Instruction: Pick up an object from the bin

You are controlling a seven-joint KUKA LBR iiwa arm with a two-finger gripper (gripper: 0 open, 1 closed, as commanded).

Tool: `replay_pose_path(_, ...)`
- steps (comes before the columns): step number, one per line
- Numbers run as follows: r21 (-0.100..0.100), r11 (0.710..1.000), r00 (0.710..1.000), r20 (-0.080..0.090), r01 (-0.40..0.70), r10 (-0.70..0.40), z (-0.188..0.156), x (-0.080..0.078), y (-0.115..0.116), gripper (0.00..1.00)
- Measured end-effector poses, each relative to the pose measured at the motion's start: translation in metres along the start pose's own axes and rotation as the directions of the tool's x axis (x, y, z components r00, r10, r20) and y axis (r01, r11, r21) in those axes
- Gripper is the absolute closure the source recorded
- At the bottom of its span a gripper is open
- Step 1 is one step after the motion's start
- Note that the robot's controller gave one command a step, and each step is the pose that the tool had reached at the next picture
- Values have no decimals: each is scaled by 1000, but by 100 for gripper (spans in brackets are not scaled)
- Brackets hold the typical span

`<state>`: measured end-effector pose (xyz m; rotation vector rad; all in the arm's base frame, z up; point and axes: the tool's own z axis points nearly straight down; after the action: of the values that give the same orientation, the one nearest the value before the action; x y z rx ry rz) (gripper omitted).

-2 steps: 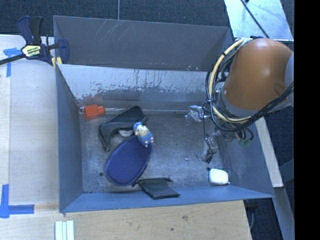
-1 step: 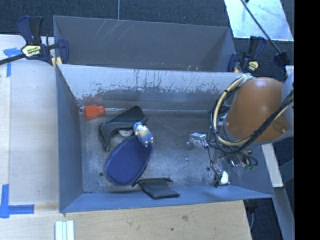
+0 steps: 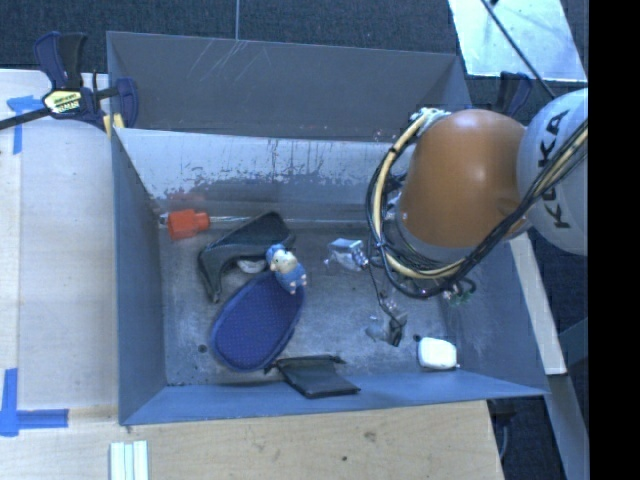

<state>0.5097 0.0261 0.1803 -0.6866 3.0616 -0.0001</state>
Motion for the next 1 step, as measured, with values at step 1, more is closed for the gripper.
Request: replay_pose_path(1,-1,998,998,-5,66,-66,31,23,-8,0)
